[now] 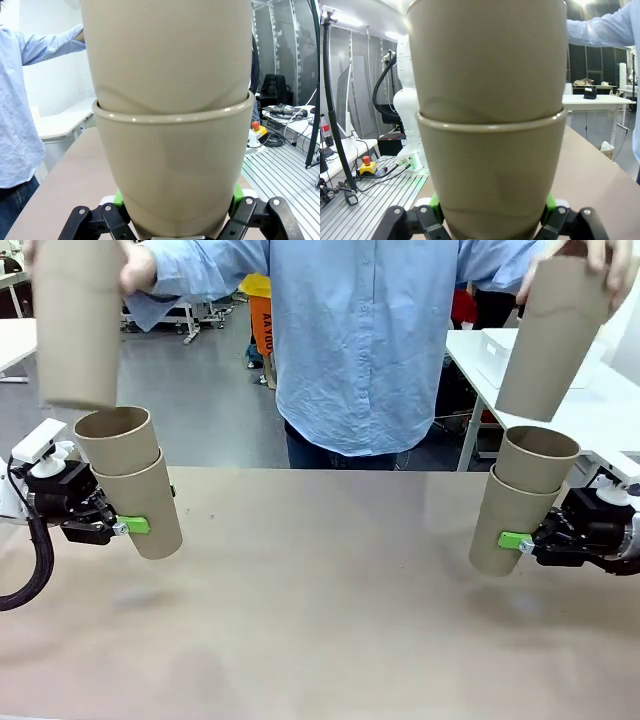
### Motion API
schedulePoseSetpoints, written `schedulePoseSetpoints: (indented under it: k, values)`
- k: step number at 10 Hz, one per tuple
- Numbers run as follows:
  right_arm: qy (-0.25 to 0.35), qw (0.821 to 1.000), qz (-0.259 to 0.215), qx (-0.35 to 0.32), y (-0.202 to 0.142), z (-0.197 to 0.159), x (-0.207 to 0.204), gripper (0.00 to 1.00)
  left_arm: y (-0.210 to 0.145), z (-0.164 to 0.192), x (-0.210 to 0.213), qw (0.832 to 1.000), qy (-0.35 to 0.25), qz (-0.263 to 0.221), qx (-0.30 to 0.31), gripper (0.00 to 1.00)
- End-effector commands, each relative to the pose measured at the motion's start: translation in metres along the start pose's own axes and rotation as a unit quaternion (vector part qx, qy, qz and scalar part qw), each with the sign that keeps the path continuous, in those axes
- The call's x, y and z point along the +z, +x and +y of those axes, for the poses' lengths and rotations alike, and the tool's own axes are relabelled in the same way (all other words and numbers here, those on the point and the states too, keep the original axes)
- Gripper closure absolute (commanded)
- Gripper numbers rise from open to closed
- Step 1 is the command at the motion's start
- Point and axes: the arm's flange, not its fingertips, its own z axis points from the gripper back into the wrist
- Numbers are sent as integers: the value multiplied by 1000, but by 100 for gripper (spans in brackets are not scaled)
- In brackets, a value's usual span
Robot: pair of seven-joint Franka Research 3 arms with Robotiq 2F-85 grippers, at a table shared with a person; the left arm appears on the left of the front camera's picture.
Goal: Stack the cups and store them in the basket.
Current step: Place the stack of Reusable plastic cups into the Pantry Basket.
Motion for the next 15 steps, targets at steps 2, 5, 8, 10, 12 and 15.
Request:
schedulePoseSetpoints:
  k: [2, 5, 8, 10, 12, 15]
  values:
    - [0, 1000, -1, 2, 4, 0, 0, 16, 2, 1, 2, 1000, -3, -2, -4, 16]
    - [0, 1000, -1, 2, 4, 0, 0, 16, 2, 1, 2, 1000, -3, -2, -4, 16]
    - [0, 1000, -1, 2, 4, 0, 0, 16, 2, 1, 2, 1000, -3, -2, -4, 16]
    - [0, 1000, -1, 2, 4, 0, 0, 16, 2, 1, 2, 1000, -3, -2, -4, 16]
    - [0, 1000, -1, 2, 4, 0, 0, 16, 2, 1, 2, 1000, -3, -2, -4, 16]
    - [0, 1000, -1, 2, 4, 0, 0, 16, 2, 1, 2, 1000, -3, -2, -4, 16]
